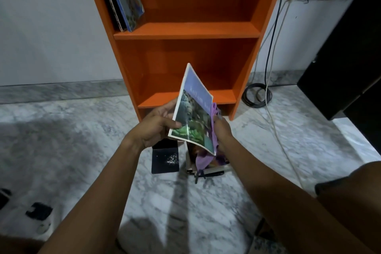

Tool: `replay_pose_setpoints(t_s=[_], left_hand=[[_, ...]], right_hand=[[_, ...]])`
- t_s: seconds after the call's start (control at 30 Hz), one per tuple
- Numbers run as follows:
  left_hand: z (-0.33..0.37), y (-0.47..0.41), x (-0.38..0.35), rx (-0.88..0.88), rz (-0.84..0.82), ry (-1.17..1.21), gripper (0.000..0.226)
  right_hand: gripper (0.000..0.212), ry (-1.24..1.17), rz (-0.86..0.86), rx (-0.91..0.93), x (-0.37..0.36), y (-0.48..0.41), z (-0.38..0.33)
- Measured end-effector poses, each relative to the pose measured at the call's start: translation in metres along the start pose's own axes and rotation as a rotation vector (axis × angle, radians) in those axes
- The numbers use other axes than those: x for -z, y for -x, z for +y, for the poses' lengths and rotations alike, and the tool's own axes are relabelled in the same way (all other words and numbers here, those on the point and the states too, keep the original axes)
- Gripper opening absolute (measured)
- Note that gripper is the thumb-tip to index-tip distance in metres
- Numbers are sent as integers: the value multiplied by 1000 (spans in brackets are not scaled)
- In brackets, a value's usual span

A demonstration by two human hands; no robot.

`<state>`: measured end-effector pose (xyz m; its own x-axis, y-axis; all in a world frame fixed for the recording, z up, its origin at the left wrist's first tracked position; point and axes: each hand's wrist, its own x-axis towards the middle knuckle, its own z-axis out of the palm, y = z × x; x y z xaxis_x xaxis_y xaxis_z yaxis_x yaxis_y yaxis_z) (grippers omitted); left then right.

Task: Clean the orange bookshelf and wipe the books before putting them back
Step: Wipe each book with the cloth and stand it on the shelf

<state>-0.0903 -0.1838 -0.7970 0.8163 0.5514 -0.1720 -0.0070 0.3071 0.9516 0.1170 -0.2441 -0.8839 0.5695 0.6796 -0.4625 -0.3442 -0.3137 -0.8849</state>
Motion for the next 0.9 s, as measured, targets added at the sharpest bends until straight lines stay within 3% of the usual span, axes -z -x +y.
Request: replay_pose_setpoints(t_s=[0.1, 0.2, 0.33, 0.37, 0.43, 0.5, 0.57, 0.63, 0.7, 0.77, 0.9], left_hand=[[-1, 3, 8, -37, 74, 99, 77], [-5, -2, 11, -9, 168, 109, 73], [-19, -21, 11, 19, 519, -391, 71], [-21, -25, 5, 24, 547, -396, 74], [-16, -30, -18, -7, 476, -228, 82], [-9, -41, -30, -85, 380, 7, 74], [1, -46, -29, -124, 416, 186, 73], [5, -46, -23, -49, 482, 361, 65], [3, -44, -23, -4, 498, 443, 57], [3, -41, -32, -18, 384, 473, 57], [-2, -33, -53, -9, 208, 514, 57]], right_hand=[[51, -144, -186, 60, 12, 13, -18], [30, -125, -274, 92, 19, 25, -39], [27, 209, -146, 360, 7, 30, -57], [27, 312, -116, 460, 1, 35, -58], [25, 569, -48, 646, -8, 43, -54], [11, 825, -32, 781, -15, 54, -45], [11, 961, -100, 935, -25, 66, -35], [19, 975, -159, 1030, -32, 71, -27], [41, 946, -231, 965, -36, 73, -22], [65, 848, -273, 808, -39, 75, -26], [65, 684, -11, 785, -45, 61, -49]])
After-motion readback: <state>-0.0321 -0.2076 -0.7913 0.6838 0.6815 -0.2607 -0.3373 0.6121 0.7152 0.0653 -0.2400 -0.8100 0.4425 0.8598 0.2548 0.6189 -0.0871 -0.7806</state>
